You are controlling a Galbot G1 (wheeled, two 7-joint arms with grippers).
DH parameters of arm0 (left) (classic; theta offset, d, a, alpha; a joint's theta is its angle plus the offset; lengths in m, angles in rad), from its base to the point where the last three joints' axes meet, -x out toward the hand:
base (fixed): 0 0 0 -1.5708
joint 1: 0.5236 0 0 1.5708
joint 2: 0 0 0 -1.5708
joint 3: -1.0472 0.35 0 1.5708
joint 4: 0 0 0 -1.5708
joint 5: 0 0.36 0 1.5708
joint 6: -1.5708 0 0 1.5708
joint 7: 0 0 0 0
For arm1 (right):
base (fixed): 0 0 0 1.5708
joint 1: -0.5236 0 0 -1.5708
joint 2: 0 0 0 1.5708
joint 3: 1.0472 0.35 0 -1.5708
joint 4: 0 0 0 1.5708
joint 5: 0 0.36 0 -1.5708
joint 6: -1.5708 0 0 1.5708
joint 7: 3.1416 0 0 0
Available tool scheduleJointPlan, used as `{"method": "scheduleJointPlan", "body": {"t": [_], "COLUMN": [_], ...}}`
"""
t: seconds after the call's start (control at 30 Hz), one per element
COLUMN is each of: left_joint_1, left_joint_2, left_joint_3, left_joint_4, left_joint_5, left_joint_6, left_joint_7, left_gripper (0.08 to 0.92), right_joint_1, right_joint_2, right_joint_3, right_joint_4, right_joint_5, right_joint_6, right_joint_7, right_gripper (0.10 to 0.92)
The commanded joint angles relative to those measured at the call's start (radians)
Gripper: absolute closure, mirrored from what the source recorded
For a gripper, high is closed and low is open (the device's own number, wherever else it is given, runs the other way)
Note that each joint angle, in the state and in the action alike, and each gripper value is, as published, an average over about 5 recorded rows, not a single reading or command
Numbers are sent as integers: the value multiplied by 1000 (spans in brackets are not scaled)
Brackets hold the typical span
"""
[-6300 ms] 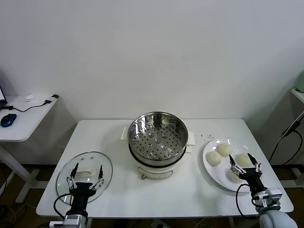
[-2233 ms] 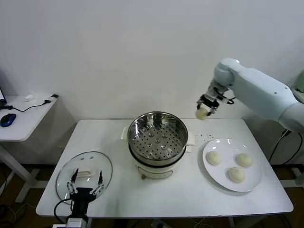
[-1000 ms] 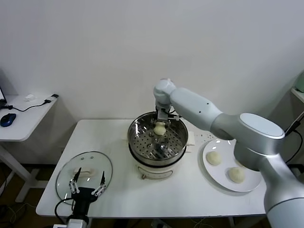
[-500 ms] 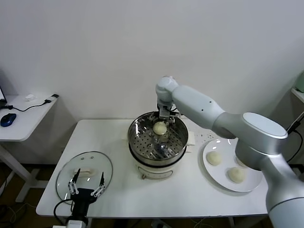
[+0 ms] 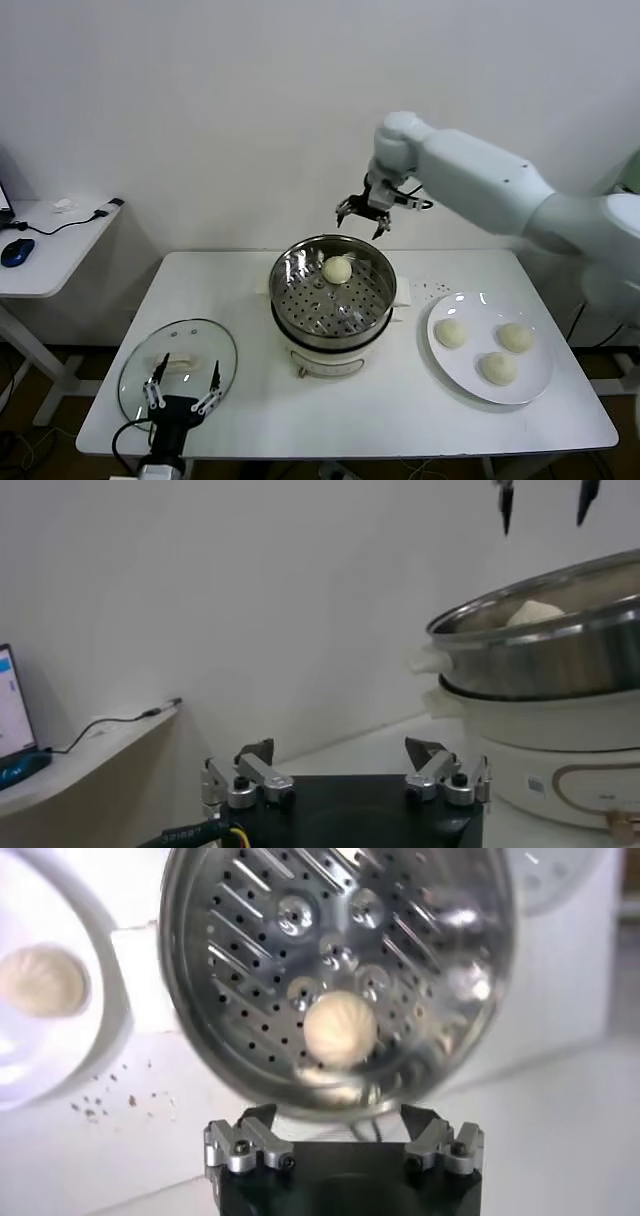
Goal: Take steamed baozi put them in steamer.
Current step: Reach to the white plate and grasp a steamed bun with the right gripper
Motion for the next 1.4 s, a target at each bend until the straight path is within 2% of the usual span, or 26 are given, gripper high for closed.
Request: {"method": "scheduleJointPlan", "body": {"t": [0.03, 0.2, 0.33, 0.63, 0.87, 1.4], "left_joint_1": [20, 25, 26, 41, 48, 39], "left_joint_2": [-4, -1, -1, -2, -4, -6], "left_joint_3": [-5, -6, -4, -13, -22, -22], "left_joint_4": [-9, -8, -9, -14, -8, 10], "left_joint_5": [-6, -8, -7, -6, -7, -3], "left_joint_6": [-8, -12, -13, -17, -20, -17], "left_joint_7": [3, 3, 2, 2, 1, 2], "left_gripper": [177, 177, 177, 177, 177, 177], "right_joint_1": [65, -49, -156, -391, -498, -574], "right_joint_2": [-372, -463, -474, -392, -318, -202], "right_joint_3": [-186, -169, -117, 79, 165, 249], "right_joint_4": [261, 266, 223, 57, -40, -140], "right_joint_5": [409, 463, 428, 209, 129, 122], "right_joint_6": [-665, -708, -679, -618, -600, -592], "right_joint_7": [107, 46, -25, -69, -50, -36], "right_gripper": [203, 203, 203, 203, 203, 203]}}
